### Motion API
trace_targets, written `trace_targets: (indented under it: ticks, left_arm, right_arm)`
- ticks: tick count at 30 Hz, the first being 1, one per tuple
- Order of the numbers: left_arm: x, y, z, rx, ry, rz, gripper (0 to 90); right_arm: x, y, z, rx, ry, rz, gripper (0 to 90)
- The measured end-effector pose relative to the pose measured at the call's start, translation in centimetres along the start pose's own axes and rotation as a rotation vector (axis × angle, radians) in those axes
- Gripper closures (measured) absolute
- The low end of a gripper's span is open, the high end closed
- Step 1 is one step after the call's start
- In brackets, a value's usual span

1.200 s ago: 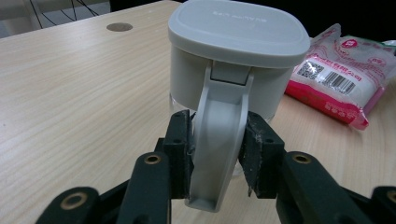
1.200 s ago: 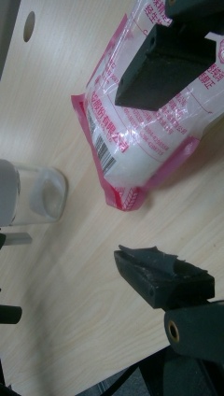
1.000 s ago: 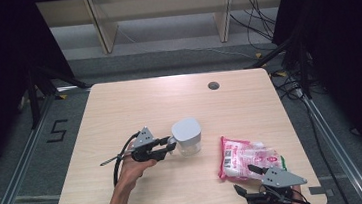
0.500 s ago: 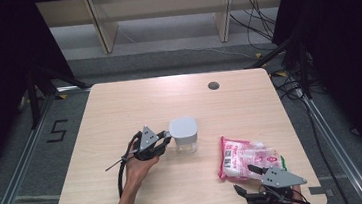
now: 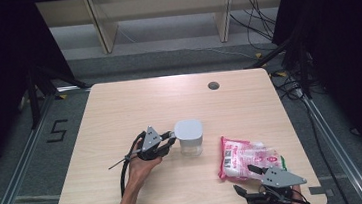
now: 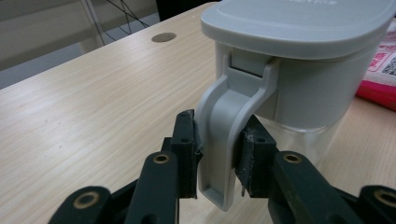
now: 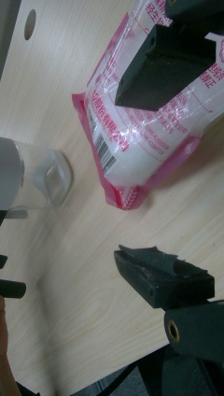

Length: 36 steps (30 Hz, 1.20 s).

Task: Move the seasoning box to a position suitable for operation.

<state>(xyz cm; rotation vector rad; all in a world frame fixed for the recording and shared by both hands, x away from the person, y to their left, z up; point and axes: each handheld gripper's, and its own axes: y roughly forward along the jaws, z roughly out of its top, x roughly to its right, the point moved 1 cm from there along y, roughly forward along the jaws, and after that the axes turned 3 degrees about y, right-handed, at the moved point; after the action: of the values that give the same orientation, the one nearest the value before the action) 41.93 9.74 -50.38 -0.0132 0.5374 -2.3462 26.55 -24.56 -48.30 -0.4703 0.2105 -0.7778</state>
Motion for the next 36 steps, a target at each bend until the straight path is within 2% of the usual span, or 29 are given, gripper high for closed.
trace_targets:
  ticks: [3, 4, 6, 7, 10, 12, 14, 17, 18, 19, 20, 21, 22, 23, 26, 27, 28, 29, 30, 31, 32, 33, 34, 35, 36]
  left_arm:
    - [0.0, 0.0, 0.1, -0.004, 0.005, -0.001, 70.8]
    - [-0.1, 0.0, 0.0, 0.004, -0.006, -0.011, 70.8]
    - [-0.1, 0.0, -0.1, 0.011, -0.013, -0.013, 70.8]
    - [-0.1, 0.0, 0.0, 0.005, -0.001, -0.009, 70.8]
    - [0.0, 0.0, 0.0, 0.001, -0.012, -0.009, 70.8]
    - [-0.1, 0.0, 0.0, 0.002, -0.013, -0.012, 70.4]
    - [-0.2, -0.2, -0.1, -0.001, -0.007, -0.033, 69.4]
    - [-0.3, -0.2, -0.1, -0.009, 0.0, -0.039, 67.0]
    - [-0.3, -0.3, -0.1, -0.018, 0.006, -0.043, 62.8]
    - [-0.1, -0.3, -0.1, -0.019, -0.006, -0.049, 59.0]
    - [-0.1, -0.4, -0.1, -0.032, -0.001, -0.049, 59.0]
    - [-0.1, -0.7, 0.0, -0.053, 0.013, -0.062, 52.6]
    - [-0.1, -0.7, 0.0, -0.053, 0.013, -0.062, 47.9]
    - [-0.2, -0.9, 0.1, -0.058, 0.02, -0.07, 47.9]
    - [-0.3, -1.5, 0.2, -0.069, -0.002, -0.074, 39.1]
    - [-0.3, -1.6, 0.3, -0.066, -0.012, -0.072, 36.4]
    - [-0.3, -1.9, 0.4, -0.067, -0.027, -0.065, 35.1]
    - [-0.4, -2.1, 0.6, -0.059, -0.024, -0.069, 33.9]
    - [-0.3, -2.3, 0.7, -0.055, -0.056, -0.069, 33.3]
    - [-0.5, -2.4, 0.8, -0.05, -0.037, -0.072, 32.8]
    - [-0.6, -2.6, 1.0, -0.05, -0.04, -0.068, 31.4]
    - [-0.4, -2.6, 1.1, -0.048, -0.078, -0.067, 31.0]
    - [-0.5, -2.8, 1.2, -0.049, -0.087, -0.058, 31.0]
    - [-0.5, -2.9, 1.5, -0.051, -0.092, -0.056, 30.4]
    - [-0.4, -3.0, 1.7, -0.054, -0.107, -0.056, 30.0]
  right_arm:
    - [0.0, -0.1, 0.0, 0.0, 0.004, 0.002, 22.3]
    - [-0.1, -0.2, 0.0, -0.007, 0.022, 0.007, 22.3]
    - [0.1, -0.1, 0.0, 0.0, 0.006, -0.003, 22.3]
    - [0.1, -0.1, 0.0, 0.0, 0.006, -0.003, 22.3]
    - [0.1, -0.2, 0.0, 0.001, 0.011, -0.003, 22.3]
    - [-0.2, -0.2, 0.1, -0.002, 0.03, 0.004, 22.3]
    - [-0.1, -0.2, 0.0, -0.005, 0.018, 0.01, 22.2]
    - [0.0, -0.2, 0.0, -0.006, 0.015, 0.003, 22.0]
    - [0.1, -0.2, -0.1, -0.007, 0.028, 0.019, 22.0]
    - [0.2, -0.3, 0.0, 0.001, 0.012, 0.0, 22.0]
    - [0.2, -0.3, 0.0, 0.001, 0.012, 0.0, 22.0]
    - [0.3, -0.3, 0.0, -0.01, 0.028, 0.018, 22.0]
    - [0.3, -0.3, 0.0, -0.01, 0.028, 0.018, 22.0]
    - [0.3, -0.2, -0.1, -0.003, 0.038, 0.024, 21.9]
    - [0.3, -0.3, -0.1, -0.002, 0.041, 0.03, 21.9]
    - [0.3, -0.4, -0.1, 0.002, 0.041, 0.01, 22.0]
    - [0.1, -0.5, -0.2, -0.005, 0.049, 0.013, 21.9]
    - [0.3, -0.6, -0.2, 0.005, 0.015, 0.004, 21.9]
    - [0.2, -0.7, -0.2, -0.002, 0.033, 0.004, 21.9]
    - [0.1, -0.7, -0.3, -0.003, 0.037, 0.02, 21.9]
    - [0.1, -0.8, -0.3, -0.004, 0.045, 0.024, 21.9]
    - [0.1, -0.8, -0.3, -0.004, 0.045, 0.024, 21.9]
    - [-0.1, -0.9, -0.3, -0.008, 0.073, 0.015, 21.9]
    - [0.2, -0.9, -0.3, -0.006, 0.037, -0.003, 22.0]
    - [0.3, -0.9, -0.3, 0.0, 0.025, -0.009, 21.9]
